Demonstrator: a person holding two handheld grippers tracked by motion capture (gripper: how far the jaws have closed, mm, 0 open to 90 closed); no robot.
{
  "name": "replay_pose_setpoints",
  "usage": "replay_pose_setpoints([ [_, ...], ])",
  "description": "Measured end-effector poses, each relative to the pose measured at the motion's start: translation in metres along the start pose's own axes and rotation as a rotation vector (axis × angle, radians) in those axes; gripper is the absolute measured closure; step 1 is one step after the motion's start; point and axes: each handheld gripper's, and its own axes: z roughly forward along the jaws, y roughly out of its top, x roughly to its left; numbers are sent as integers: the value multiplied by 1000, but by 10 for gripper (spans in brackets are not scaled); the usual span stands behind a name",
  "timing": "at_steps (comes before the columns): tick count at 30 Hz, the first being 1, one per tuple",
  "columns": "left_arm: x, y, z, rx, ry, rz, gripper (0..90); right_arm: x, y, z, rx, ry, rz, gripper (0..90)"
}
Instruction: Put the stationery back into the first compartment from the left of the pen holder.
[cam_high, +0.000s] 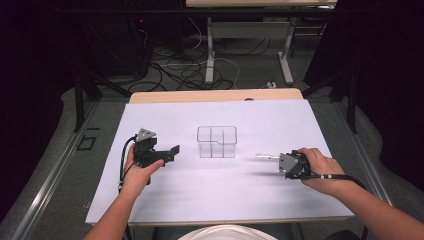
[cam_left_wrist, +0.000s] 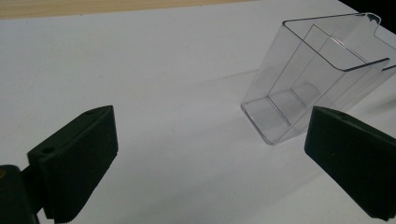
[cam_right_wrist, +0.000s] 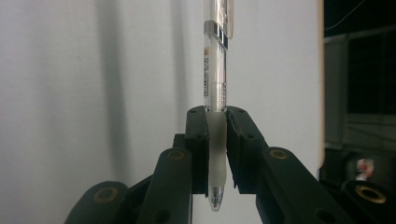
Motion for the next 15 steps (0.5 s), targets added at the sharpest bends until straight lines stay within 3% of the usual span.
replay_pose_setpoints([
  [1,0,0,0,1,0,0,36,-1,1,-2,-5,-19,-40,795],
  [3,0,0,0,4,-2,0,37,1,2,-1,-76,-109,-88,795],
  [4,0,1,0,4,-2,0,38,-3,5,-5,-42,-97,-148,796],
  [5,0,1,0,0,0,0,39,-4,7,-6,-54,-119,-196,795],
  [6,0,1,-1,-2,0,-2,39,-3,9,-7,-52,-134,-208,796],
  [8,-1,1,-1,-4,-2,-5,41,-6,14,-10,-56,-168,-298,795],
  [9,0,2,-1,-3,-2,-6,45,-5,16,-11,-44,-192,-315,795],
  [10,0,2,-2,-3,-2,-5,51,-8,20,-12,-56,-201,-383,795],
  [11,0,2,-2,-8,1,-9,58,-7,22,-12,-58,-221,-395,795],
  [12,0,3,-3,-2,-2,-8,65,-9,25,-14,-52,-235,-464,796],
  [13,0,3,-3,-2,-8,-13,71,-8,26,-14,-55,-255,-475,795],
  [15,0,4,-4,-8,-10,-17,78,-9,31,-16,-52,-285,-543,795],
])
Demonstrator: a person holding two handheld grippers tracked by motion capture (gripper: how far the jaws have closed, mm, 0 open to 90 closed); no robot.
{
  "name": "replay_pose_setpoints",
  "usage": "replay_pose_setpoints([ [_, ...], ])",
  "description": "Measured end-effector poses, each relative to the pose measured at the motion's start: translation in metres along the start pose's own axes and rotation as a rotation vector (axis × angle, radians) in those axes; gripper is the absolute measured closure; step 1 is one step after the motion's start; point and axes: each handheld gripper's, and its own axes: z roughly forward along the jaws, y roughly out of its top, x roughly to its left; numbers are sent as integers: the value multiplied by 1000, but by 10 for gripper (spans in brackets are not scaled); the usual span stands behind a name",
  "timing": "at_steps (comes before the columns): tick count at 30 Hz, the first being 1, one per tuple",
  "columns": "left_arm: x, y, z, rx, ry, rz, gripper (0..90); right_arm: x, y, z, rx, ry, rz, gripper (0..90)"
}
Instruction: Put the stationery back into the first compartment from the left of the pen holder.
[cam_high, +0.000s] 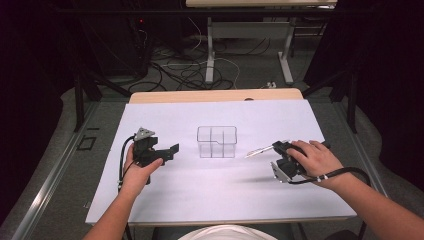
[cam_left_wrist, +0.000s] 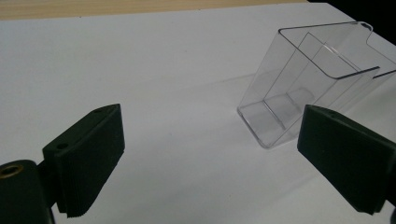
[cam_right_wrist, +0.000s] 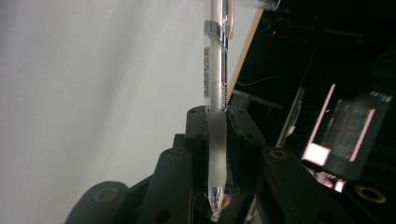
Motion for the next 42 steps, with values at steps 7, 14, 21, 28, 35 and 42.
replay_pose_setpoints([
  [7,-2,4,-1,-6,-22,-15,92,-14,10,1,-8,-40,-130,796],
  [14,-6,11,0,-14,-45,3,32,-22,20,8,-40,-61,-188,795],
  [21,-12,15,0,-17,-59,29,83,-25,29,15,-55,-66,-210,795],
  [28,-18,17,0,-13,-78,41,156,-24,42,19,-89,-74,-256,795],
  [35,-28,15,3,-5,-102,81,220,-18,54,19,-118,-81,-292,795],
  [42,-38,15,3,-8,-110,125,286,-14,63,20,-137,-89,-345,795],
])
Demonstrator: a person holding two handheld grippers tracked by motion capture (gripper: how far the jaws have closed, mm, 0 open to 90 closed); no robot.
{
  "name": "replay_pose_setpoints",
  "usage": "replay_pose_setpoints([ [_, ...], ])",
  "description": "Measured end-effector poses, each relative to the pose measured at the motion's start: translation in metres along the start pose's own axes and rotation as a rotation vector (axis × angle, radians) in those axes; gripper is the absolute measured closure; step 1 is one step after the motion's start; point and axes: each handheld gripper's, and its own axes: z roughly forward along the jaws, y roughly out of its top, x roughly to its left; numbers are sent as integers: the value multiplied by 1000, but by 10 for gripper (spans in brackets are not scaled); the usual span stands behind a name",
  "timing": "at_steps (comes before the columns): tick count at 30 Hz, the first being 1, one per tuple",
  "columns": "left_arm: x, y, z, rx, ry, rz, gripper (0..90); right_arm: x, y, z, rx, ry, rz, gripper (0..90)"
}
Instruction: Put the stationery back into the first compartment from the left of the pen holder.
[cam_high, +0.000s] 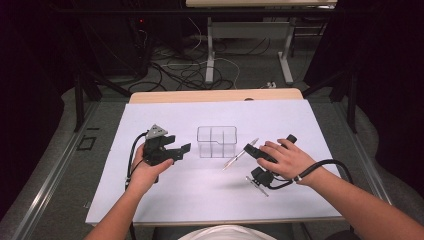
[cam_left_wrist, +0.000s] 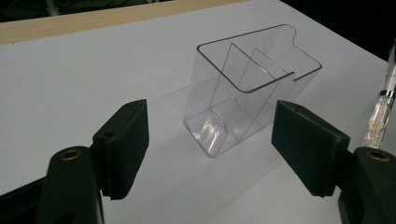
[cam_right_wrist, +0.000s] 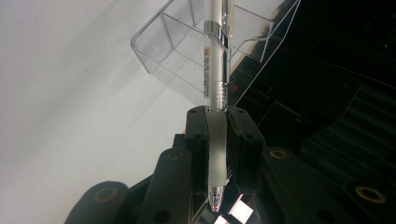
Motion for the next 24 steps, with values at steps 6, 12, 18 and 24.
replay_pose_setpoints([
  [6,-11,5,-4,5,-40,38,327,0,8,-1,0,-4,-40,795],
  [12,-27,13,0,20,-96,77,338,-1,14,1,-42,-31,-50,795],
  [18,-42,19,8,68,-131,106,368,-6,20,0,-39,-31,-86,796],
  [24,-52,20,14,135,-165,128,451,-11,23,2,-52,-43,-105,796],
])
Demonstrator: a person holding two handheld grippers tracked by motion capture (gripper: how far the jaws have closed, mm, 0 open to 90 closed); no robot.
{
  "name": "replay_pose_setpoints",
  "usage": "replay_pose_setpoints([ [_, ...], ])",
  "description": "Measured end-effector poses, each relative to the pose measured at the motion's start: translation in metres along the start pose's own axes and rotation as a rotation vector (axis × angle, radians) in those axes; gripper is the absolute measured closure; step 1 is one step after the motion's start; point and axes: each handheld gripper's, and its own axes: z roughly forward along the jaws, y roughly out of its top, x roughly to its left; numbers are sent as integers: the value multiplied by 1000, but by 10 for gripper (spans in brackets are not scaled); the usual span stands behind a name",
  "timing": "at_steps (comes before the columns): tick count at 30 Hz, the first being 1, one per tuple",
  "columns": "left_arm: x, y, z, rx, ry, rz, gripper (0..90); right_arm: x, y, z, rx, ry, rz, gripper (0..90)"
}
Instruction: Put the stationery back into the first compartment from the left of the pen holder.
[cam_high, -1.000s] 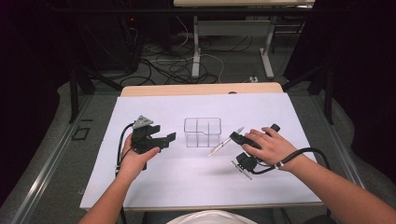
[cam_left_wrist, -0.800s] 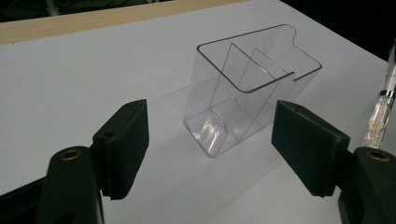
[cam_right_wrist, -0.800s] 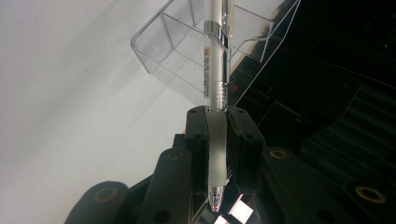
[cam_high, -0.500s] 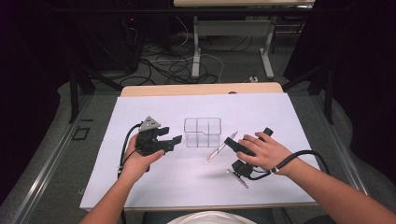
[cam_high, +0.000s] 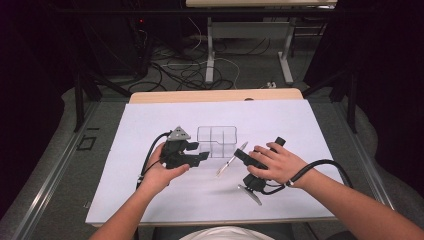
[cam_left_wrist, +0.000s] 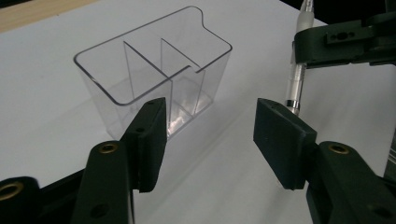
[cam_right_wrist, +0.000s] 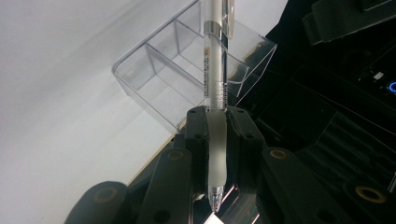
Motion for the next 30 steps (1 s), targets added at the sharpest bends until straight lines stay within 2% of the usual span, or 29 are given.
replay_pose_setpoints([
  [2,-3,1,3,9,-15,-9,464,-3,1,0,0,-2,-18,795],
  [4,-5,3,5,28,-20,5,482,-4,3,0,6,4,-11,795],
  [10,-13,9,11,121,-64,-3,537,-5,7,3,-17,-4,-21,795],
  [14,-17,11,16,151,-89,-3,559,-5,11,5,-25,-3,-34,795],
  [19,-22,12,23,162,-112,-18,576,-6,13,6,-28,-7,-47,795],
  [20,-23,12,25,166,-118,-5,580,-6,13,7,-35,-12,-51,795],
  [21,-25,12,26,170,-121,-16,590,-6,14,7,-33,-12,-44,795],
  [27,-30,14,36,203,-131,-1,636,-6,15,8,-37,-13,-54,795],
  [30,-32,14,40,215,-136,-9,658,-6,15,7,-36,-13,-51,795],
])
